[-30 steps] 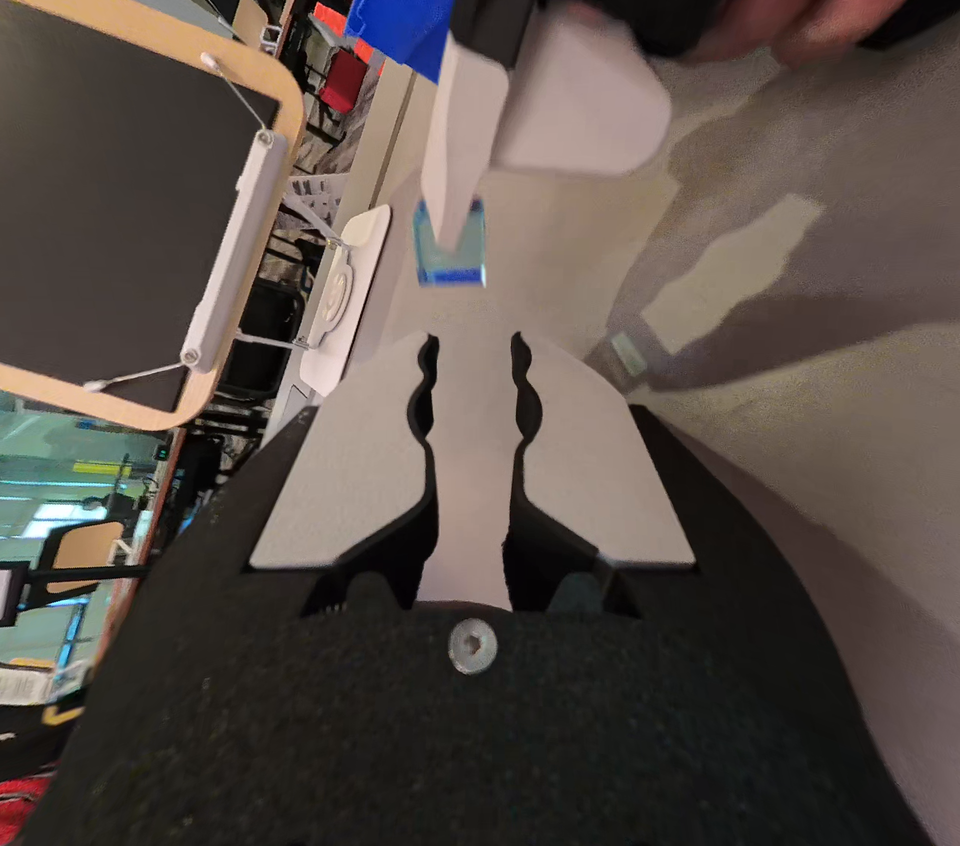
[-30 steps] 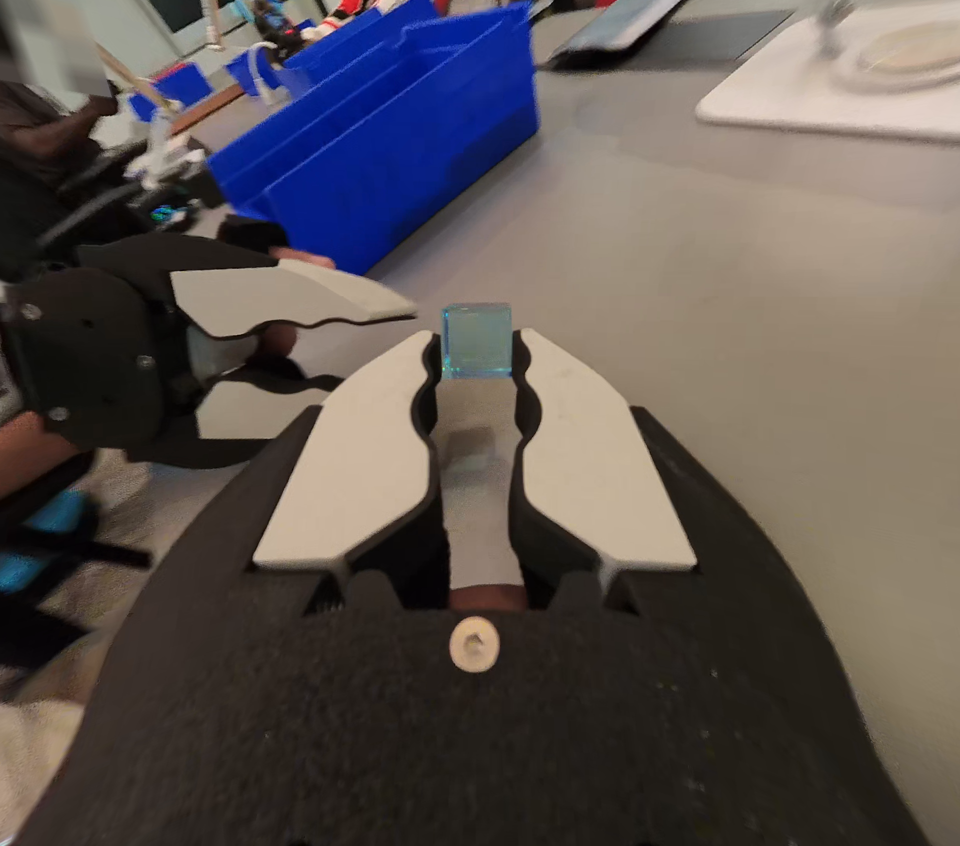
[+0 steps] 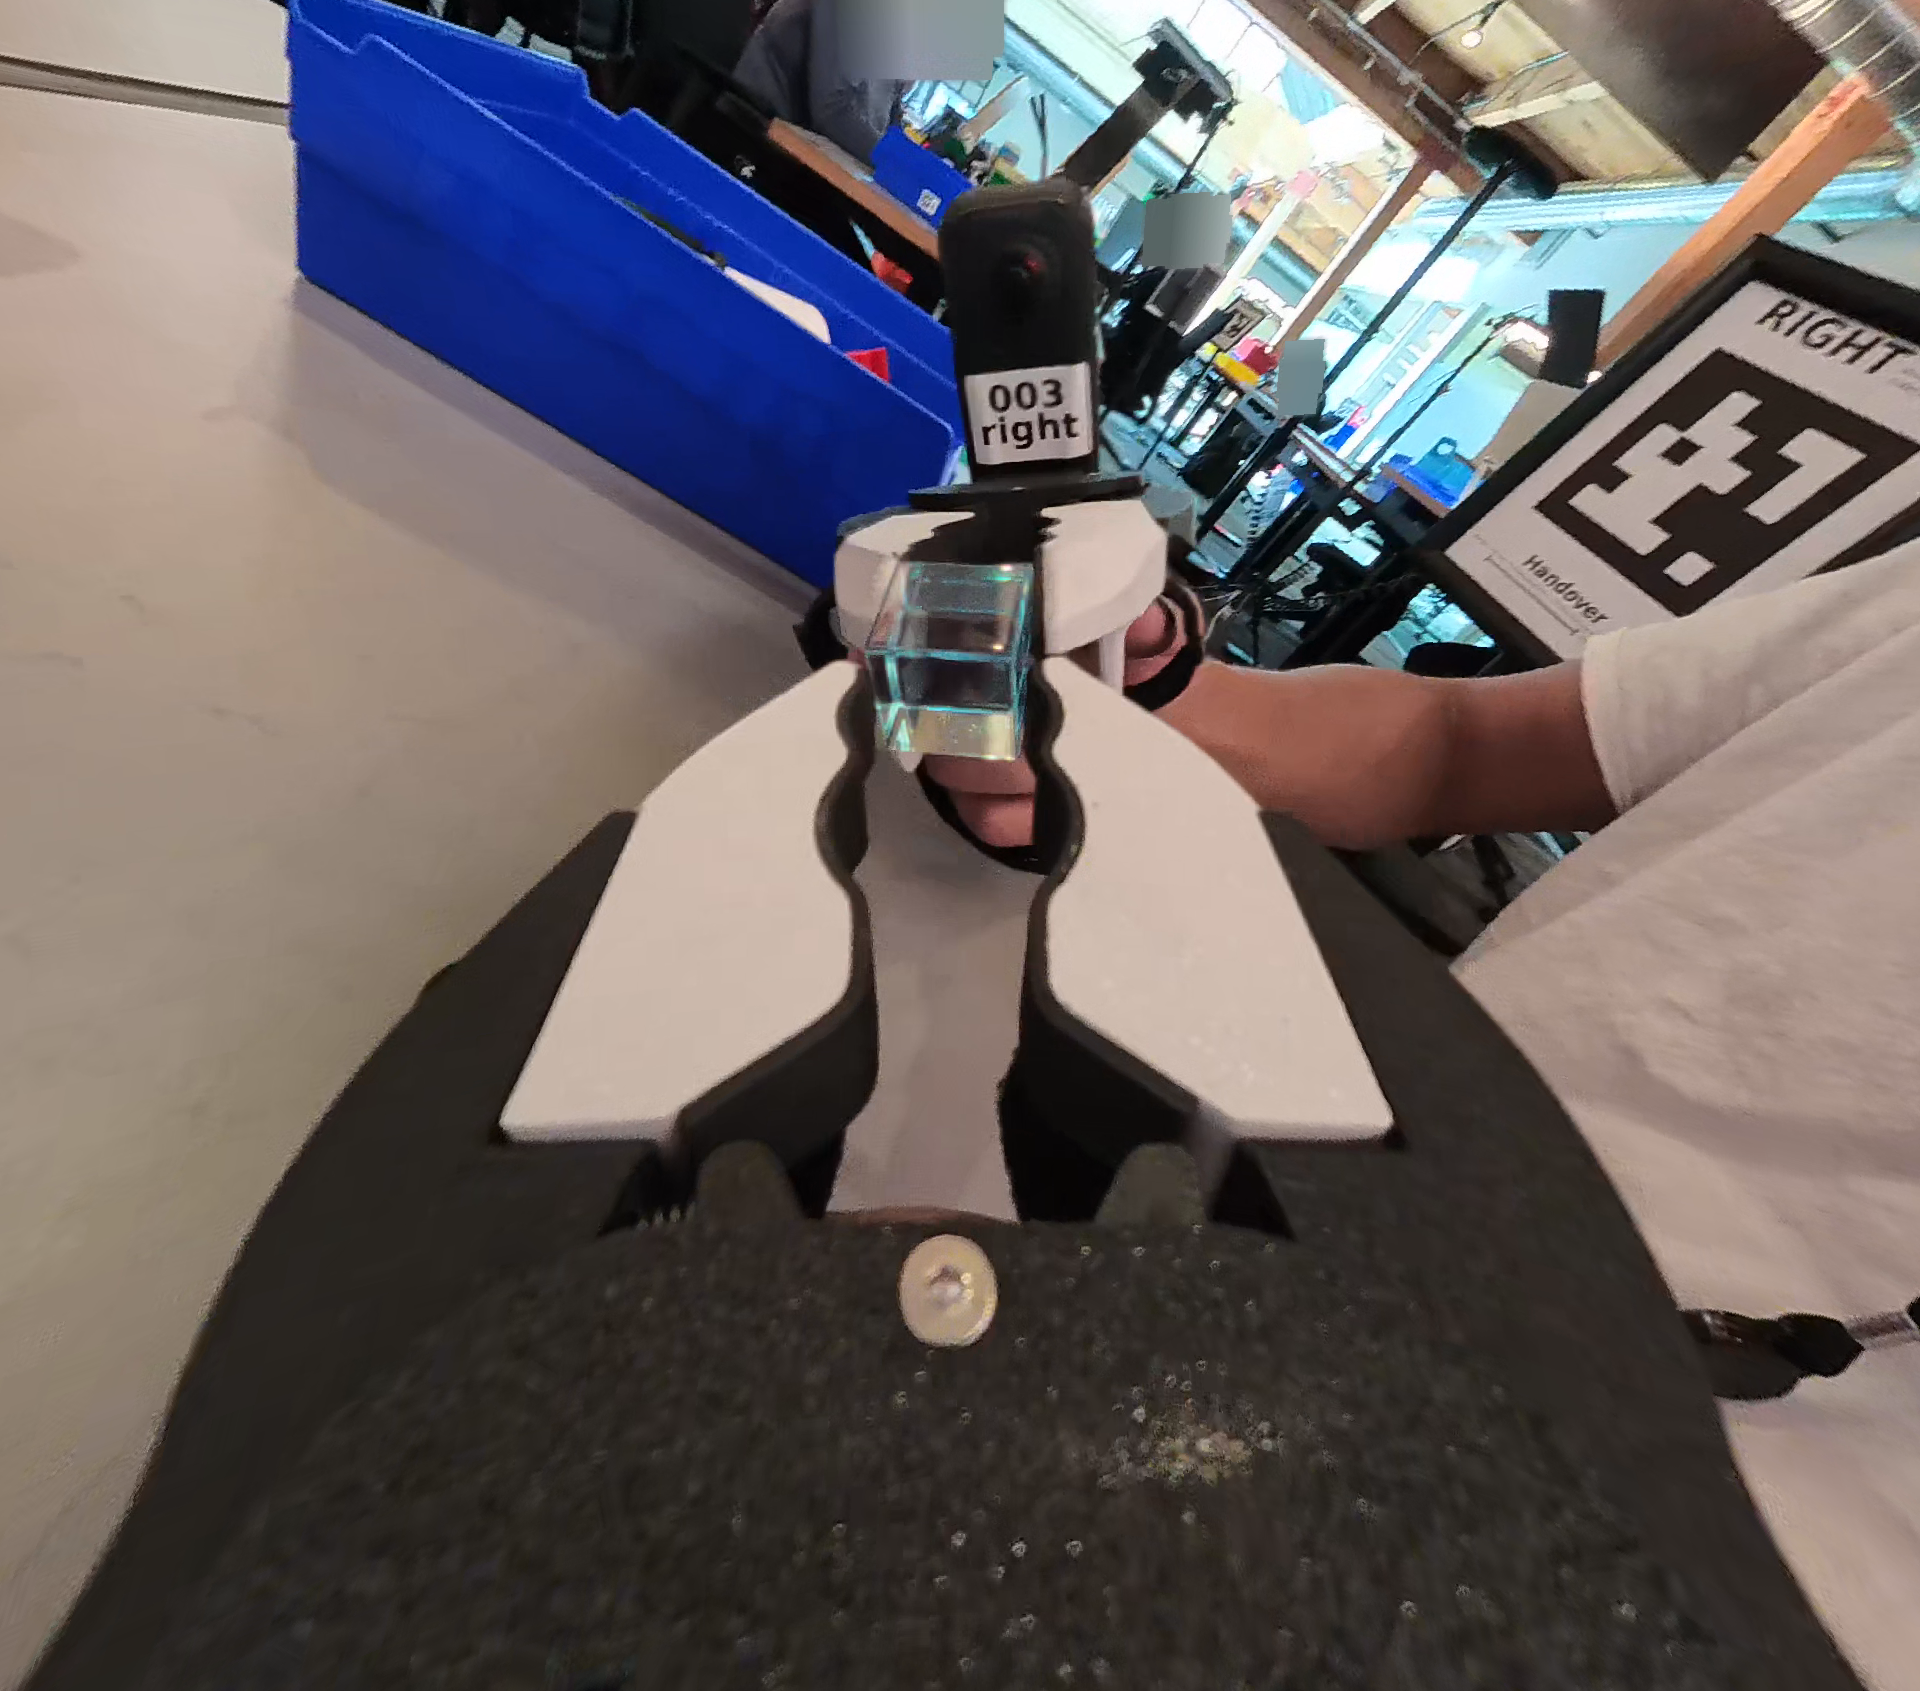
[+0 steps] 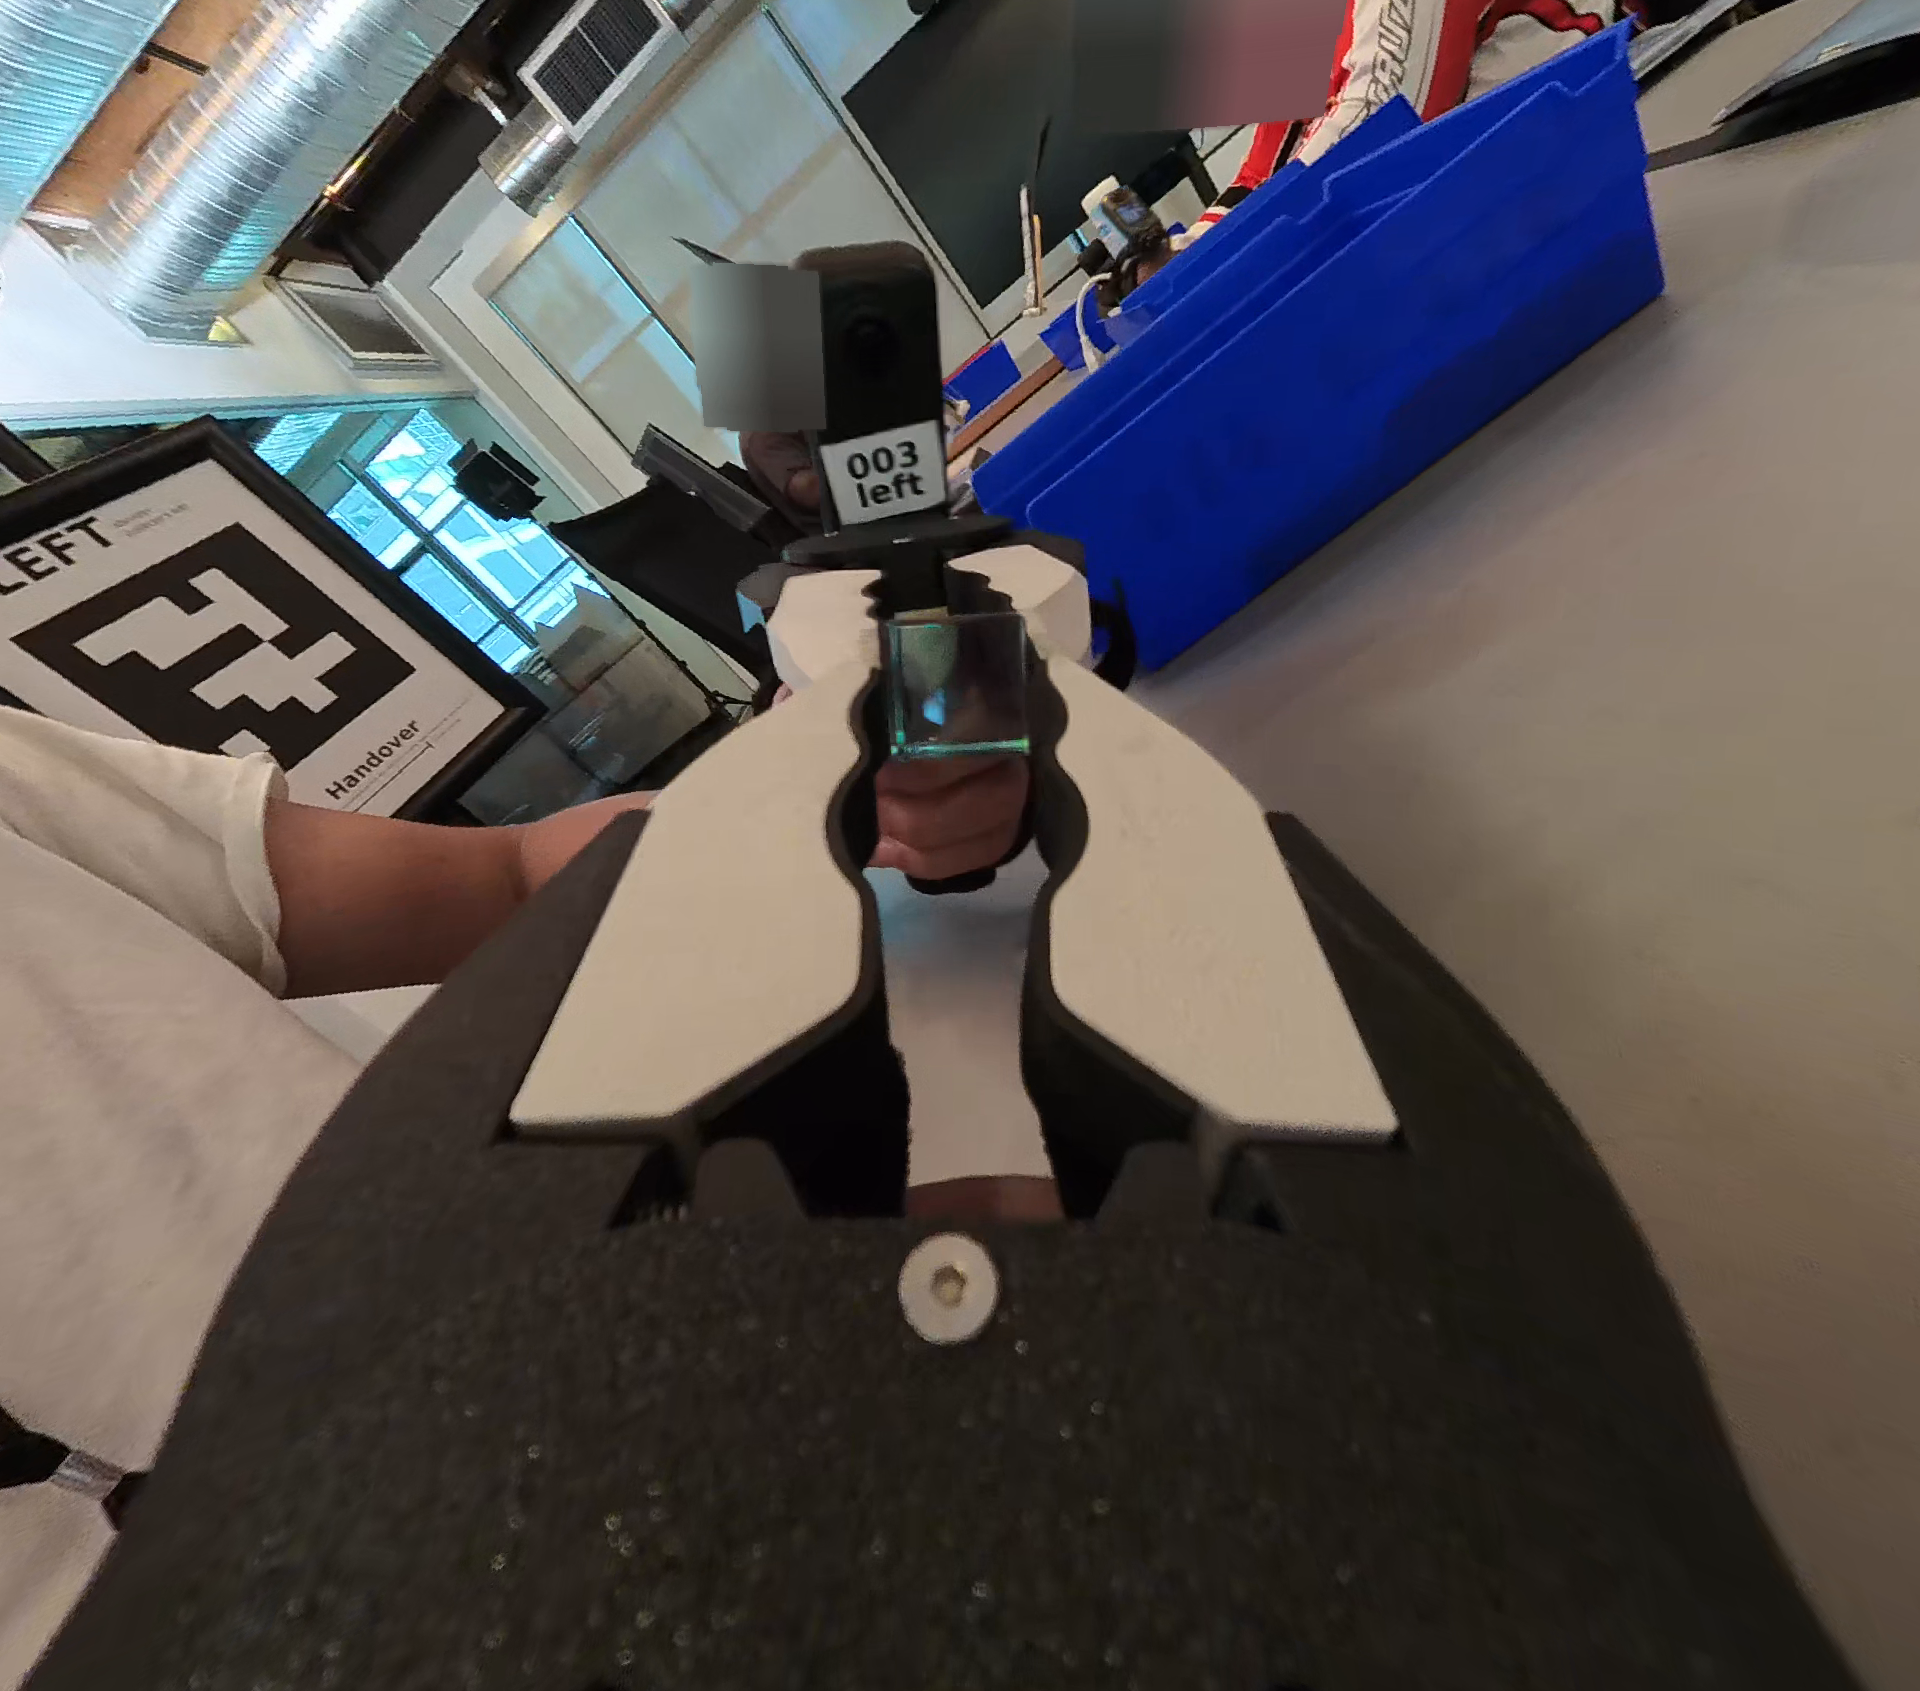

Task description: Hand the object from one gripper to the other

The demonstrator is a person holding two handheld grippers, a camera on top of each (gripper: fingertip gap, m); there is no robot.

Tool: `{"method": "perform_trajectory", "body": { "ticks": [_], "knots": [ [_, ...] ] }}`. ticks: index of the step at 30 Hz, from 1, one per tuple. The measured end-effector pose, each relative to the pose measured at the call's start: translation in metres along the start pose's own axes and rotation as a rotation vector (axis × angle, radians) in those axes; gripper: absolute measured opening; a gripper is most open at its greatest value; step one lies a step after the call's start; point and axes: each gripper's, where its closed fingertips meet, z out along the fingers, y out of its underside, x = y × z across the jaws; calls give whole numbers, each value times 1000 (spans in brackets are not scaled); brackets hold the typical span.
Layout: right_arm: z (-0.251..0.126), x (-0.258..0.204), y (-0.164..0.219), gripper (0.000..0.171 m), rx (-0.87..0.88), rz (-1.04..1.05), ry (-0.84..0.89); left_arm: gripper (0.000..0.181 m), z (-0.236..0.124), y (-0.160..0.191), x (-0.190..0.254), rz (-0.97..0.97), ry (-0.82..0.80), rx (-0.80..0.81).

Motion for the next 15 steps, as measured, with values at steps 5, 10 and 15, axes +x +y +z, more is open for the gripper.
{"method": "perform_trajectory", "body": {
  "ticks": [5,10,15],
  "knots": [
    [-6,11,-5,42,22,90,32,27,-9,-3,-19,209,-208,-43],
    [-3,20,17,75,-126,417,32,27,-17,1,-28,672,-442,-194],
    [4,5,23,73,-162,577,-100,27,-8,6,-6,952,-408,-196]
  ]
}}
